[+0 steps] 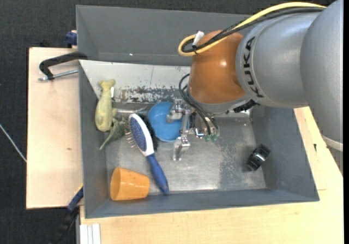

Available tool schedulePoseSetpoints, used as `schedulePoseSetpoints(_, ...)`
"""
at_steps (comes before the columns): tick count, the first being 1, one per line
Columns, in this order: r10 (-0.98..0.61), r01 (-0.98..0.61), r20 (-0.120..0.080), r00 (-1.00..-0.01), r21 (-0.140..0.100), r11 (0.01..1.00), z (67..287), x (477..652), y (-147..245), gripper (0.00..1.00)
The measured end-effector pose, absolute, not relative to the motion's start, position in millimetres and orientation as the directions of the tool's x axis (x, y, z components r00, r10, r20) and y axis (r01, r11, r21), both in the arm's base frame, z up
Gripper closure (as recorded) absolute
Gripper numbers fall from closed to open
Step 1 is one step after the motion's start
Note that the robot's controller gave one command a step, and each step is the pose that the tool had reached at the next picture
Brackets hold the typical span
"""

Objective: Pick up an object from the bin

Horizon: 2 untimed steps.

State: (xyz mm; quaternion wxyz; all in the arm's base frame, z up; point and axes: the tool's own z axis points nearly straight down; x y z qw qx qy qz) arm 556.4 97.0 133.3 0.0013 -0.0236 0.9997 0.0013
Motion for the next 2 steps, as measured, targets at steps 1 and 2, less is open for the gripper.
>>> schedulePoseSetpoints(1,-0.254,-0.254,-0.003,-0.967,0.001,0.967,79.8,576.3,96.0,0.0)
schedulePoseSetpoints(2,-0.255,-0.255,-0.009,-0.967,0.0,0.967,84.1,578.5,96.0,1.0)
